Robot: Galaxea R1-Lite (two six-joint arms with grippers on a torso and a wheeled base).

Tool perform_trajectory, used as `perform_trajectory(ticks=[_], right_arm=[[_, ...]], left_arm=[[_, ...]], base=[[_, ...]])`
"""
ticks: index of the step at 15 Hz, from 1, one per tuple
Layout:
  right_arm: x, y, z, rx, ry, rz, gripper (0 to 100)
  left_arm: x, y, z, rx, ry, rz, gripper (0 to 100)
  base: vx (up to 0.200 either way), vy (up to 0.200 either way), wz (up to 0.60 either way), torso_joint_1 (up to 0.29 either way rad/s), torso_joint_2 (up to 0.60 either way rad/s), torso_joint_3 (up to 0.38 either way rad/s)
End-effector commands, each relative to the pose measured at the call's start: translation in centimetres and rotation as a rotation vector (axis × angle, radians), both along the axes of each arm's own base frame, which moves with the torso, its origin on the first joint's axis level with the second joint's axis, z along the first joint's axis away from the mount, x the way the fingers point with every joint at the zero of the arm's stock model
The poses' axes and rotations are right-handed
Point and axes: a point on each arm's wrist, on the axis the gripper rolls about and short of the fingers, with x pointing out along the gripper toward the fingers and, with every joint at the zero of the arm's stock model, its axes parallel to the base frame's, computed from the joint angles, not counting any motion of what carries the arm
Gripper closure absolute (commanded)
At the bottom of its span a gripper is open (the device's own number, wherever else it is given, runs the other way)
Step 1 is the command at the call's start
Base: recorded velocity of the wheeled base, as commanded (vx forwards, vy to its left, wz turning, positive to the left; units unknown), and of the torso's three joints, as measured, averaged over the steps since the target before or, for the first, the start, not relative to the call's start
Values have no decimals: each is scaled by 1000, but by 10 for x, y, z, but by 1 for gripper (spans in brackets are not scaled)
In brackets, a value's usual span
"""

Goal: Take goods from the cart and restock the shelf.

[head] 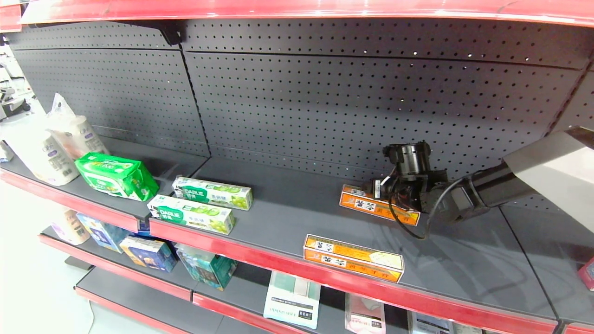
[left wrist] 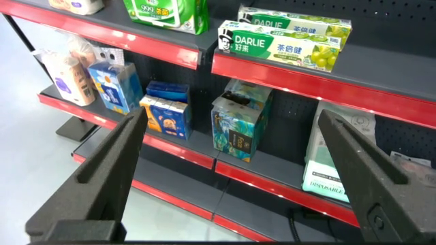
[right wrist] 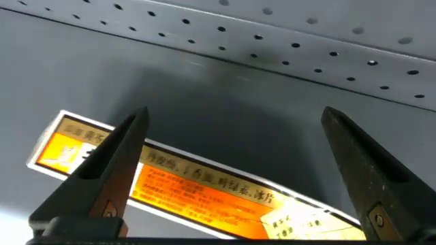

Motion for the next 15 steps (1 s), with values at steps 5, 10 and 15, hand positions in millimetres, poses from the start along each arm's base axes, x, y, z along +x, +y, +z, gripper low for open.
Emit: perform_trajectory(ticks=[5,10,15], right_arm=[[-7,-1,-6,-21,25,-11,0],[-13,2,-6,-24,34,0,0],[-18,3,-4,-29,36,4,0]], left_arm=[[0,0,0,0,1,0,0],[0,0,0,0,1,2,0],[0,0,0,0,1,2,0]], base=[[0,0,0,0,0,0],[0,0,0,0,0,0],[0,0,0,0,0,0]])
